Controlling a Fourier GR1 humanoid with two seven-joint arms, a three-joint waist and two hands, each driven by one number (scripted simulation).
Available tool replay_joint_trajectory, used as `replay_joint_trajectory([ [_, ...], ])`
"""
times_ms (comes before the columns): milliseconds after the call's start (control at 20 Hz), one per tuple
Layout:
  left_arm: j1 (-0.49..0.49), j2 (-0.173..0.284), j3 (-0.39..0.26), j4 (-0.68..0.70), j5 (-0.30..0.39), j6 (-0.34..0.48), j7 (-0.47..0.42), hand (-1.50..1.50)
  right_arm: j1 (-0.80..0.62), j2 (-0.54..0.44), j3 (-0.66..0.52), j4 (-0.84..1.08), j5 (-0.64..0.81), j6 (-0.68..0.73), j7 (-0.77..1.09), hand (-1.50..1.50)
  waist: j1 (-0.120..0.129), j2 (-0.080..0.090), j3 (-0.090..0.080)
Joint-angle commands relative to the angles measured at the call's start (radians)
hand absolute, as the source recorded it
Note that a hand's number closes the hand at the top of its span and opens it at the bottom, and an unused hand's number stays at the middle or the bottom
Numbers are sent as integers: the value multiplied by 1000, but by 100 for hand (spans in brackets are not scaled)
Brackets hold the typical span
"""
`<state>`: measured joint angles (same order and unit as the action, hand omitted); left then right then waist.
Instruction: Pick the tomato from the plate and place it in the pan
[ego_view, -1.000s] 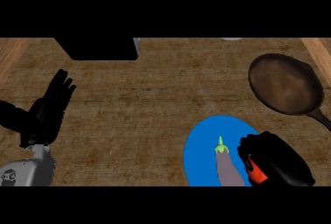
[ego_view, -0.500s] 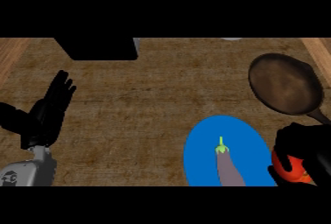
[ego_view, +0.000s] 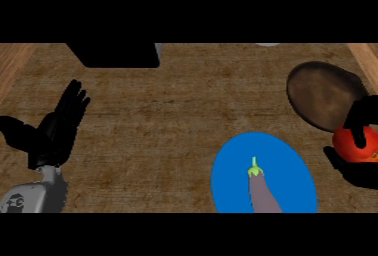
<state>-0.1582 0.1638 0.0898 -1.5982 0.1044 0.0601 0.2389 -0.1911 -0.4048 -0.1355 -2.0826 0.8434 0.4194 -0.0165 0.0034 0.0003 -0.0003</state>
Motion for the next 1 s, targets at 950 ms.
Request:
replay_joint_trajectory([
  [950, -56, -7, 1, 27, -4, -14, 7, 0, -517, -160, -205, 1404, -7, -443, -680, 150, 32, 12, 2],
])
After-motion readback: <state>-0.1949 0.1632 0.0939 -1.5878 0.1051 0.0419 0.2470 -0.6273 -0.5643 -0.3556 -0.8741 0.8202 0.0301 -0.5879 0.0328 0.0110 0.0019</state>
